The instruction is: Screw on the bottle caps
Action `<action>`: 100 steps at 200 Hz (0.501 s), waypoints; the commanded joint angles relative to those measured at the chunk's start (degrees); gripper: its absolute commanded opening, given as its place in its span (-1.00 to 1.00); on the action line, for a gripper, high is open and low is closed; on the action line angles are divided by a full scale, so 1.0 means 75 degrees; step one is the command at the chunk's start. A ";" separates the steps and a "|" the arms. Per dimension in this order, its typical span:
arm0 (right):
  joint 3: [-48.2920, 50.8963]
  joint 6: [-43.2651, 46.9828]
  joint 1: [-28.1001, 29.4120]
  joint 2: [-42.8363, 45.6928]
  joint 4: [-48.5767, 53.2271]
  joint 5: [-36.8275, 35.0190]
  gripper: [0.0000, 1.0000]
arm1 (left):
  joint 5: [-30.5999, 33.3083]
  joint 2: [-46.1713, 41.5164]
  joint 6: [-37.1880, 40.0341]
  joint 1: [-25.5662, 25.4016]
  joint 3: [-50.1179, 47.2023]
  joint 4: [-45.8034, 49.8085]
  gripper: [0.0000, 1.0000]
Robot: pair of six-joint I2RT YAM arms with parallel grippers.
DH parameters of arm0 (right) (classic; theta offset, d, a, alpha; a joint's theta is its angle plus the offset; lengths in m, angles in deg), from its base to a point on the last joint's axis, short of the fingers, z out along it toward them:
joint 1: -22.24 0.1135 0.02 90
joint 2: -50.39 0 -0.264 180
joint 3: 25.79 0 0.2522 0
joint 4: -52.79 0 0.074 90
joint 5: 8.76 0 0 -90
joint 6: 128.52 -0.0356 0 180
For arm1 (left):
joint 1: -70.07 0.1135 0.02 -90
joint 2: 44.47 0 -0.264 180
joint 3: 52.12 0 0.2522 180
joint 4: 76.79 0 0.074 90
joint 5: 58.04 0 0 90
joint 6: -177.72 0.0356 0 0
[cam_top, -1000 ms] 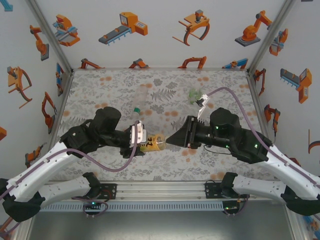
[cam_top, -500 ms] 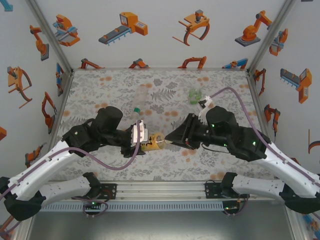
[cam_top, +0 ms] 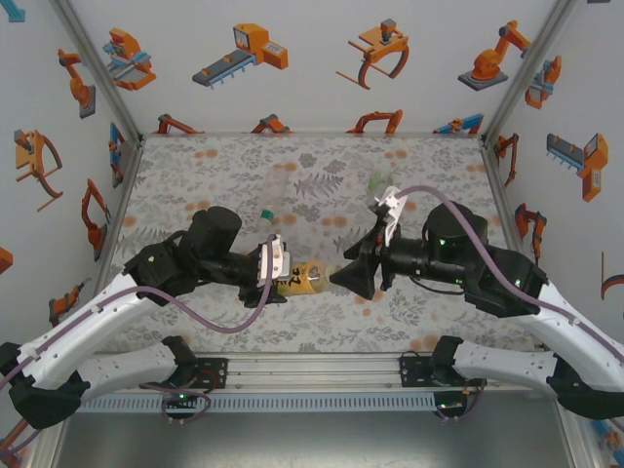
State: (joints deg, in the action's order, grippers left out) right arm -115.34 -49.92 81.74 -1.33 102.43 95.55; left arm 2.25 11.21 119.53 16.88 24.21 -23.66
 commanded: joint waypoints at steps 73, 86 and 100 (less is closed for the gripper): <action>-0.0146 0.5844 0.0035 -0.0248 0.0261 0.1671 0.02 | -0.0362 -0.0018 0.0038 -0.0063 0.0091 -0.0217 -1.00; -0.0071 0.5830 0.0035 -0.0242 0.0204 0.1797 -0.04 | -0.0362 -0.0021 0.0040 -0.0068 0.0067 -0.0211 -1.00; 0.0040 0.5813 0.0035 -0.0228 0.0147 0.1876 -0.10 | -0.0361 -0.0045 0.0047 -0.0068 0.0056 -0.0217 -1.00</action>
State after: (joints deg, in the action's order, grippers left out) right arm -116.32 -9.61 81.74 -3.34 105.82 106.85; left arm 1.26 11.21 119.51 16.84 24.21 -24.12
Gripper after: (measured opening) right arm 0.476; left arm 0.545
